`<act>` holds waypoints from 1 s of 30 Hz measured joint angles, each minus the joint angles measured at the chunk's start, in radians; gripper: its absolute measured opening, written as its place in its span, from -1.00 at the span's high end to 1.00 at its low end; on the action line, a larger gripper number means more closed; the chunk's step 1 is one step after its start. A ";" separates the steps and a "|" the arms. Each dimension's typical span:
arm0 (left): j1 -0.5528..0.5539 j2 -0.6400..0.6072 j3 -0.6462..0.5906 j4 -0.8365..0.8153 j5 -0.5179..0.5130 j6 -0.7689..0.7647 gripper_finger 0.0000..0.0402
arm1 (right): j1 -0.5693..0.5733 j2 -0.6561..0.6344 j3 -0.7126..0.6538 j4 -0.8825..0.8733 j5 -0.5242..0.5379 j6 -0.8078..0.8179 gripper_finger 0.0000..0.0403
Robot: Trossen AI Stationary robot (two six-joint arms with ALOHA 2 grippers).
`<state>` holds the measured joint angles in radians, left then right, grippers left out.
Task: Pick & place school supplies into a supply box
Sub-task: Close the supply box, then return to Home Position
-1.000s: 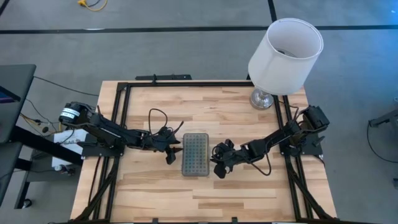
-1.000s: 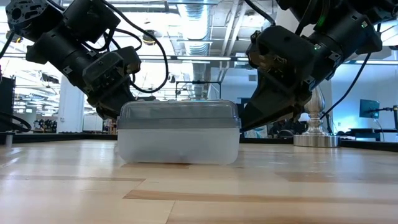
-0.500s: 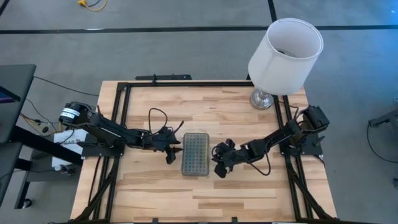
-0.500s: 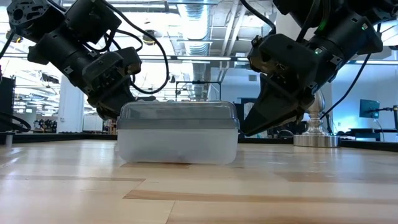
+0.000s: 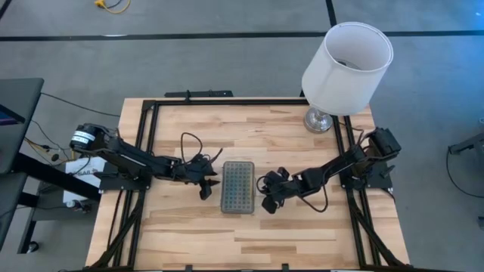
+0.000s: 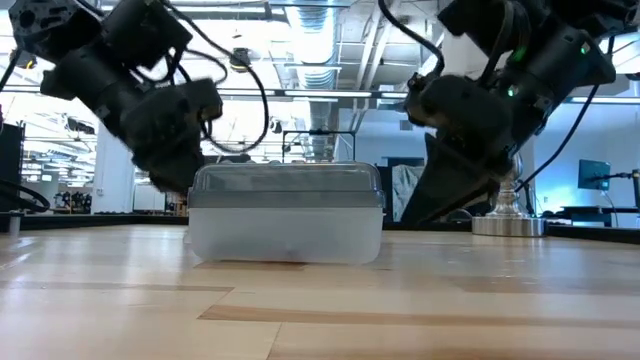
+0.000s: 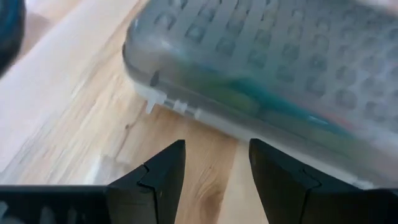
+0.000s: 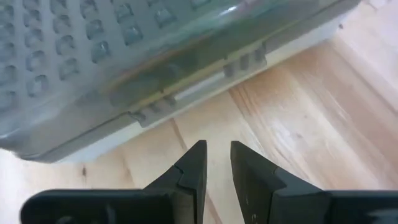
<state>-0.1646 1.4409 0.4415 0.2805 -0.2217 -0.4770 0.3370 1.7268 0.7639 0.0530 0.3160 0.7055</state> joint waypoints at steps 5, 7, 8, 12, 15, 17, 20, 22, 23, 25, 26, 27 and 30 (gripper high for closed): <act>0.000 -0.161 0.007 -0.002 0.034 0.076 0.14 | 0.000 -0.085 0.000 -0.040 -0.001 -0.023 0.67; 0.000 -0.257 0.021 -0.010 0.033 0.150 0.14 | -0.008 -0.147 0.000 -0.068 -0.002 -0.057 0.67; 0.000 -0.309 0.027 -0.024 0.031 0.188 0.14 | -0.014 -0.182 0.000 -0.084 -0.002 -0.078 0.67; -0.001 -0.511 0.043 -0.109 -0.049 0.258 0.14 | -0.043 -0.344 0.000 -0.157 0.000 -0.127 0.67; 0.000 -0.657 0.043 -0.190 -0.147 0.239 0.14 | -0.072 -0.461 0.000 -0.167 -0.001 -0.131 0.67; 0.000 -0.750 0.044 -0.246 -0.186 0.221 0.14 | -0.089 -0.536 0.000 -0.172 -0.002 -0.138 0.67; 0.000 -0.893 0.043 -0.342 -0.185 0.126 0.14 | -0.118 -0.641 0.000 -0.205 -0.001 -0.137 0.67; -0.001 -0.977 0.044 -0.383 -0.147 0.133 0.14 | -0.131 -0.703 0.000 -0.216 0.000 -0.109 0.67; -0.004 -1.017 0.044 -0.409 -0.106 0.169 0.14 | -0.134 -0.730 0.000 -0.214 0.000 -0.105 0.67; -0.013 -1.091 0.044 -0.447 -0.014 0.254 0.14 | -0.128 -0.777 0.000 -0.213 0.001 -0.159 0.67; -0.017 -1.126 0.044 -0.467 0.021 0.287 0.14 | -0.117 -0.795 0.000 -0.207 0.010 -0.203 0.67; -0.020 -1.158 0.044 -0.485 0.044 0.308 0.14 | -0.104 -0.811 0.000 -0.198 0.032 -0.248 0.67; -0.027 -1.253 0.043 -0.547 0.054 0.337 0.14 | -0.063 -0.848 0.001 -0.187 0.139 -0.371 0.67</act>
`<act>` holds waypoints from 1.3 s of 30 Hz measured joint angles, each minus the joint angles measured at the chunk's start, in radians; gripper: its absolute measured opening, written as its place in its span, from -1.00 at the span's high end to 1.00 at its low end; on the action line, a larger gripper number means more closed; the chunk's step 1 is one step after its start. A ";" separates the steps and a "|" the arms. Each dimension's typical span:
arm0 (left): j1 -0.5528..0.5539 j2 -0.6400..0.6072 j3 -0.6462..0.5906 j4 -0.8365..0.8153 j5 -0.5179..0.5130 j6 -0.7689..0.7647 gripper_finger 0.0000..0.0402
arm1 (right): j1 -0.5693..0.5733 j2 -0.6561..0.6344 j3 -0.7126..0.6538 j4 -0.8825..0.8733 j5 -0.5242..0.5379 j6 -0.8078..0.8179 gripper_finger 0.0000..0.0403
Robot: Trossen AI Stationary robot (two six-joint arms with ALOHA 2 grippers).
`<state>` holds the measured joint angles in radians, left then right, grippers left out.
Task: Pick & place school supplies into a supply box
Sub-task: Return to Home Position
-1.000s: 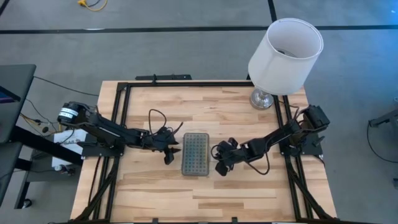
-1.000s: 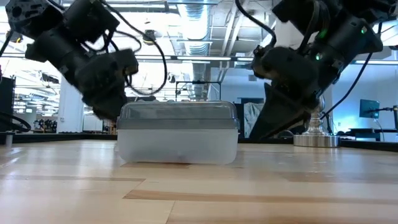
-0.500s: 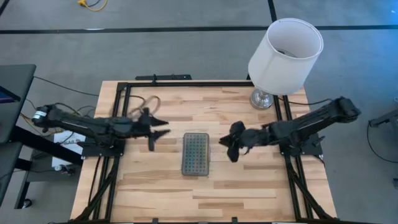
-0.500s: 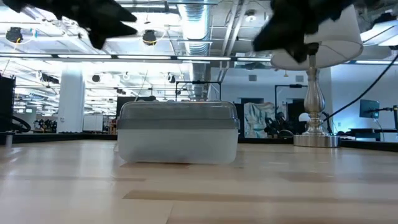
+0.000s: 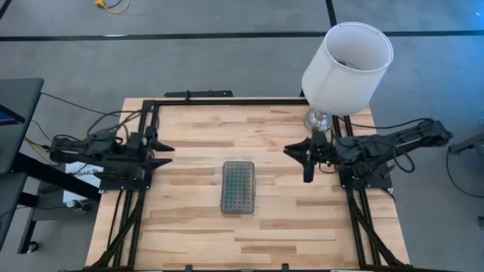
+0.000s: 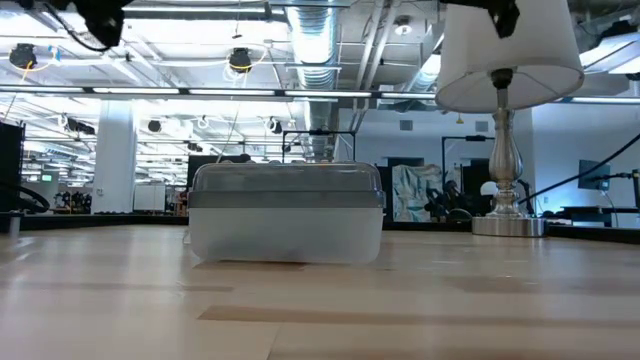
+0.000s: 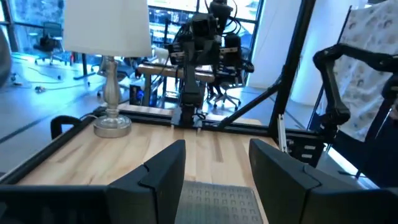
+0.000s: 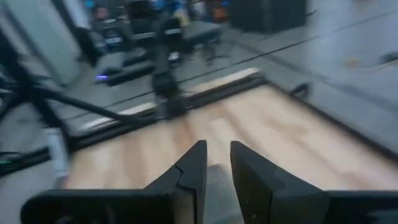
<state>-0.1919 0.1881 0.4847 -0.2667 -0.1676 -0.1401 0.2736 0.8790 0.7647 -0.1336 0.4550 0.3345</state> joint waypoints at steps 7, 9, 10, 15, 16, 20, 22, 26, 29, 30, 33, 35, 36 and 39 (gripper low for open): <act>0.000 -0.187 -0.045 -0.073 -0.051 0.026 0.14 | 0.034 -0.029 0.000 -0.091 0.202 -0.038 0.67; 0.000 -0.186 -0.067 -0.091 -0.070 0.026 0.14 | 0.034 -0.029 0.000 -0.112 0.203 -0.024 0.67; 0.000 -0.183 -0.078 -0.102 -0.072 0.026 0.14 | 0.034 -0.027 0.000 -0.116 0.203 -0.022 0.67; 0.000 -0.184 -0.181 0.022 -0.065 0.053 0.14 | 0.034 -0.021 -0.001 -0.123 0.224 -0.021 0.67; 0.000 -0.187 -0.204 0.065 -0.065 0.062 0.14 | 0.034 -0.022 -0.002 -0.121 0.240 -0.021 0.67; 0.000 -0.186 -0.268 0.185 -0.065 0.089 0.14 | 0.049 -0.067 -0.036 -0.096 0.288 -0.021 0.67; 0.000 -0.185 -0.296 0.216 -0.064 0.091 0.14 | 0.069 -0.114 -0.076 -0.045 0.297 -0.021 0.67; -0.001 -0.185 -0.318 0.244 -0.064 0.083 0.14 | 0.120 -0.208 -0.193 0.100 0.309 -0.063 0.67; -0.001 -0.184 -0.327 0.241 -0.065 0.082 0.14 | 0.136 -0.276 -0.287 0.189 0.309 -0.077 0.67; -0.001 -0.185 -0.327 0.243 -0.066 0.082 0.14 | 0.137 -0.298 -0.317 0.203 0.310 -0.071 0.67; -0.001 -0.185 -0.327 0.247 -0.078 0.083 0.14 | 0.124 -0.353 -0.400 0.220 0.309 -0.047 0.67; -0.001 -0.185 -0.327 0.264 -0.078 0.091 0.14 | 0.090 -0.392 -0.432 0.214 0.284 -0.022 0.67; -0.001 -0.185 -0.327 0.270 -0.078 0.092 0.14 | 0.062 -0.413 -0.441 0.201 0.253 0.000 0.67; -0.001 -0.185 -0.326 0.266 -0.079 0.091 0.14 | -0.039 -0.461 -0.451 0.127 0.088 0.052 0.67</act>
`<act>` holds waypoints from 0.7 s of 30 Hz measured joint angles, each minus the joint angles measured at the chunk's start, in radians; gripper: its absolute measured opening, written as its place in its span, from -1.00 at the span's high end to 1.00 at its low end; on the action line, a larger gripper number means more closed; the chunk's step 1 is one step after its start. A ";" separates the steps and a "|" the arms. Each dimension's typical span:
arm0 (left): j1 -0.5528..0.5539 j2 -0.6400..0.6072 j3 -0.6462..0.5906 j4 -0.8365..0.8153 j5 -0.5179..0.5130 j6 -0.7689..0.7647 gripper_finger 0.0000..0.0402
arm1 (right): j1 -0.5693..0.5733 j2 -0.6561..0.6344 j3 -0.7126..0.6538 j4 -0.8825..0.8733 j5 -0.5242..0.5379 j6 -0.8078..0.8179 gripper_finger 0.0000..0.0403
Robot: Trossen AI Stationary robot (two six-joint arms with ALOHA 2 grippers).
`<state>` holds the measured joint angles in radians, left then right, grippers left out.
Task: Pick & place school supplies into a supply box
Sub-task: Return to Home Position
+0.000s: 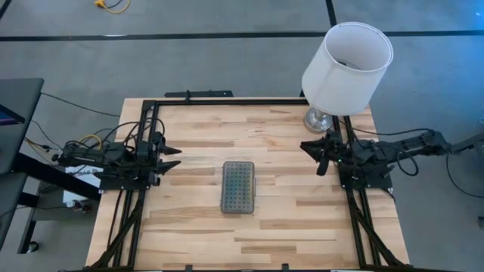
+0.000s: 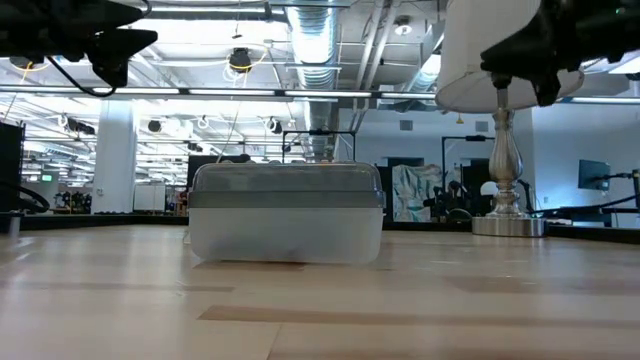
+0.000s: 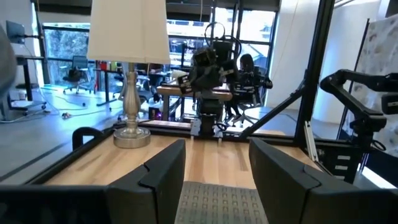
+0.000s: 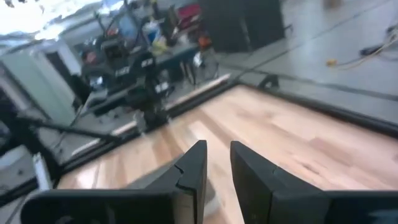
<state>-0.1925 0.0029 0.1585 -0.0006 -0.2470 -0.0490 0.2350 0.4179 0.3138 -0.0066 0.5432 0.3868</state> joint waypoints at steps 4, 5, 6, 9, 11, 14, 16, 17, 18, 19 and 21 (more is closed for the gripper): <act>0.000 0.000 0.000 -0.006 0.000 -0.010 0.14 | -0.119 -0.017 0.000 -0.057 -0.130 -0.011 0.67; 0.000 0.000 0.000 -0.009 0.001 -0.012 0.14 | -0.141 -0.032 -0.001 -0.067 -0.146 -0.027 0.67; 0.000 0.000 0.000 -0.010 0.004 -0.013 0.14 | -0.158 -0.047 -0.001 -0.076 -0.152 -0.044 0.67; 0.000 0.000 0.000 -0.008 0.006 -0.013 0.14 | -0.189 -0.089 -0.023 -0.063 -0.145 -0.088 0.67; 0.000 0.000 0.000 -0.010 0.006 -0.013 0.14 | -0.201 -0.143 -0.064 -0.045 -0.144 -0.104 0.67; 0.000 0.000 0.000 -0.034 0.006 -0.038 0.14 | -0.207 -0.248 -0.147 0.027 -0.144 -0.107 0.67; 0.000 0.000 0.000 -0.059 0.008 -0.061 0.14 | -0.207 -0.317 -0.194 0.029 -0.146 -0.107 0.67; 0.000 0.000 0.000 -0.066 0.014 -0.068 0.14 | -0.207 -0.353 -0.214 0.031 -0.148 -0.104 0.67; 0.000 0.000 0.000 -0.068 0.023 -0.069 0.14 | -0.204 -0.388 -0.231 0.033 -0.150 -0.101 0.67; 0.000 0.000 0.000 -0.067 0.031 -0.069 0.14 | -0.200 -0.416 -0.241 0.029 -0.150 -0.099 0.67; 0.000 0.000 0.000 -0.066 0.032 -0.068 0.14 | -0.184 -0.417 -0.257 0.023 -0.150 -0.099 0.67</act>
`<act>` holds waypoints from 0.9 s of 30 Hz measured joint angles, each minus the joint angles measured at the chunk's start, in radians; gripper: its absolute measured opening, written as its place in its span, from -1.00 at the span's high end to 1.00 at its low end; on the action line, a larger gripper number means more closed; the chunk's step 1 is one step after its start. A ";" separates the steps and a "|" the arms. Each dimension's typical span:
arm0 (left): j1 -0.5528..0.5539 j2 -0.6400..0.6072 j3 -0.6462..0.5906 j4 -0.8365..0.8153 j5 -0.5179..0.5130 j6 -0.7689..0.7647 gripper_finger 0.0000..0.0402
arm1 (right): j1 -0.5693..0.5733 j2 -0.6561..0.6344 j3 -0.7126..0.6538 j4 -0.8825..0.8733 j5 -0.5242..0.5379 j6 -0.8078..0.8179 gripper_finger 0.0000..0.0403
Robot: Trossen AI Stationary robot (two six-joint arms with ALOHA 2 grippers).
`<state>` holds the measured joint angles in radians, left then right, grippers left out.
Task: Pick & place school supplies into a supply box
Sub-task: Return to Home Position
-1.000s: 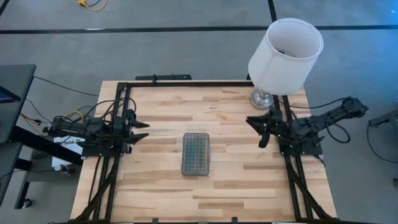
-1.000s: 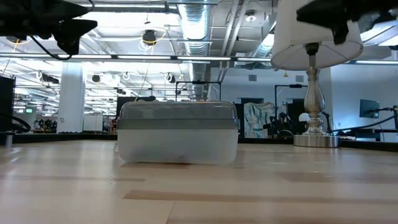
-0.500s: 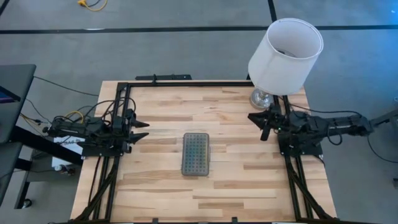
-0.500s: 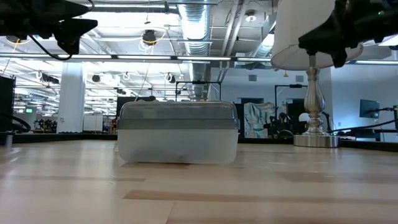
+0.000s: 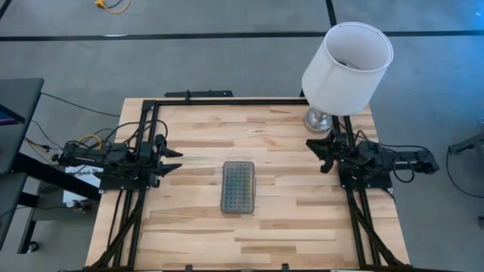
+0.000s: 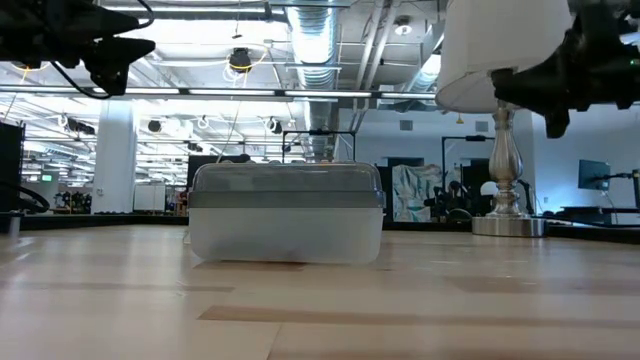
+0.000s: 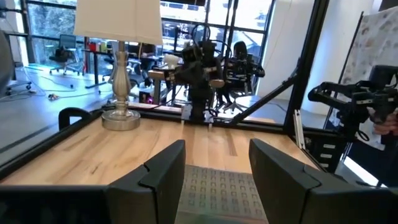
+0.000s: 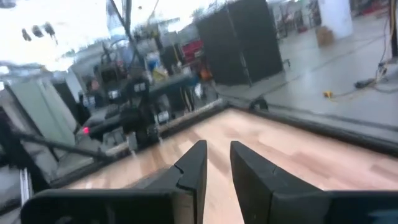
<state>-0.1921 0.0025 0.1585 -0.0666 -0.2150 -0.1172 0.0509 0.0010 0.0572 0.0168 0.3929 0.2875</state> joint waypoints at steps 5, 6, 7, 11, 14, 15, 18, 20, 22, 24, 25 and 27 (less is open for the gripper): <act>0.000 -0.001 -0.034 0.042 -0.003 0.006 0.14 | 0.035 0.001 -0.027 -0.016 0.001 0.024 0.67; 0.000 -0.001 -0.057 0.061 0.005 -0.002 0.14 | 0.042 0.002 -0.028 -0.009 0.005 0.019 0.67; 0.000 -0.001 -0.090 0.097 0.015 -0.016 0.14 | 0.050 0.005 -0.028 -0.007 0.004 0.013 0.67; -0.005 0.019 -0.147 0.129 0.034 -0.106 0.14 | 0.066 0.002 -0.028 -0.009 0.036 -0.062 0.67; -0.005 0.043 -0.148 0.148 0.026 -0.095 0.14 | 0.066 0.004 -0.028 -0.010 0.048 -0.098 0.67; -0.005 0.041 -0.148 0.155 0.024 -0.085 0.14 | 0.066 0.008 -0.028 -0.010 0.051 -0.100 0.67; -0.005 0.034 -0.148 0.169 -0.011 -0.067 0.14 | 0.066 0.015 -0.028 -0.011 0.050 -0.098 0.67; -0.005 0.034 -0.148 0.158 -0.057 -0.066 0.14 | 0.066 0.024 -0.028 -0.012 0.047 -0.097 0.67; -0.005 0.034 -0.148 0.155 -0.110 -0.075 0.14 | 0.067 0.026 -0.028 -0.012 0.036 -0.097 0.67; -0.005 0.037 -0.149 0.151 -0.132 -0.083 0.14 | 0.067 0.026 -0.028 -0.014 0.017 -0.097 0.67; -0.005 0.036 -0.149 0.150 -0.122 -0.084 0.14 | 0.067 0.026 -0.028 -0.015 0.004 -0.097 0.67; -0.005 0.035 -0.149 0.151 -0.046 -0.058 0.14 | 0.066 0.026 -0.028 -0.016 -0.014 -0.104 0.67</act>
<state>-0.1969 0.0380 0.0093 0.0843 -0.2614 -0.1750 0.1174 0.0270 0.0288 0.0005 0.3788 0.1838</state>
